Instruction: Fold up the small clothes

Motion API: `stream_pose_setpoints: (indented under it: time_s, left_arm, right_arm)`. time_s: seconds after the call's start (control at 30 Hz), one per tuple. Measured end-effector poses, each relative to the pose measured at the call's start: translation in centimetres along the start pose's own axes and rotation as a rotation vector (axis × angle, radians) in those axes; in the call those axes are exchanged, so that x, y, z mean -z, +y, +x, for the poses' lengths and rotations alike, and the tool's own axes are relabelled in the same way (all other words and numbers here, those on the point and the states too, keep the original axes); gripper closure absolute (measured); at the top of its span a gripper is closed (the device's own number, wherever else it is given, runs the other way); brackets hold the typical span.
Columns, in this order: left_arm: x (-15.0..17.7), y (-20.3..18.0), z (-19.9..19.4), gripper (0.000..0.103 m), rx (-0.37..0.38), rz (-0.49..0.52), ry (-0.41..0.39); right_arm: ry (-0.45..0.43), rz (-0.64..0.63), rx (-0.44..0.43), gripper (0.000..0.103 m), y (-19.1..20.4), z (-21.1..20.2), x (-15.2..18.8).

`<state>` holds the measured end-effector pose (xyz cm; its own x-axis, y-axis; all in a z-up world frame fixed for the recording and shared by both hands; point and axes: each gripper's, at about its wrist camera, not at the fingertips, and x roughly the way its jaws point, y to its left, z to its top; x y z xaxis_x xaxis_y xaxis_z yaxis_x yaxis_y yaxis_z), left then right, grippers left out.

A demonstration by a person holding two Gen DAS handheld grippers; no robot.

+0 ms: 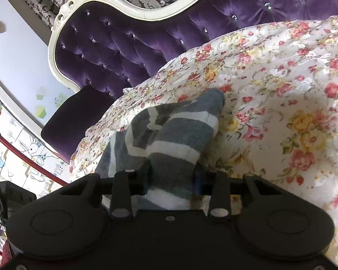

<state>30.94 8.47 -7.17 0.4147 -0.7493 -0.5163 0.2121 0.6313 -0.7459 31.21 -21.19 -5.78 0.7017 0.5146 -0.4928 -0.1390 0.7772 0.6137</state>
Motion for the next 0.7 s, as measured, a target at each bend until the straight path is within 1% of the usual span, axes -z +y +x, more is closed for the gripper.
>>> stream_pose_setpoints:
  time_s: [0.1,0.17,0.4,0.6,0.7]
  left_arm:
    - [1.0,-1.0,-0.3,0.085,0.032,0.014,0.014]
    - [2.2,-1.5,-0.5,0.085,0.048,0.006,0.03]
    - [7.1,-4.5,-1.9,0.085,0.055,0.049,0.086]
    - [12.5,-7.0,-4.3,0.085,0.052,0.088,0.118]
    - [15.3,-7.5,-5.8,0.085,0.06,0.083,0.138]
  right_arm:
    - [0.013,0.013,0.023,0.057,0.4,-1.5,0.3]
    - [0.027,0.02,0.036,0.057,0.4,-2.7,0.6]
    - [0.084,0.007,0.092,0.057,1.1,-8.4,3.8]
    - [0.133,-0.004,0.081,0.056,2.3,-12.3,7.7]
    - [0.156,-0.009,0.06,0.056,2.8,-14.1,10.1]
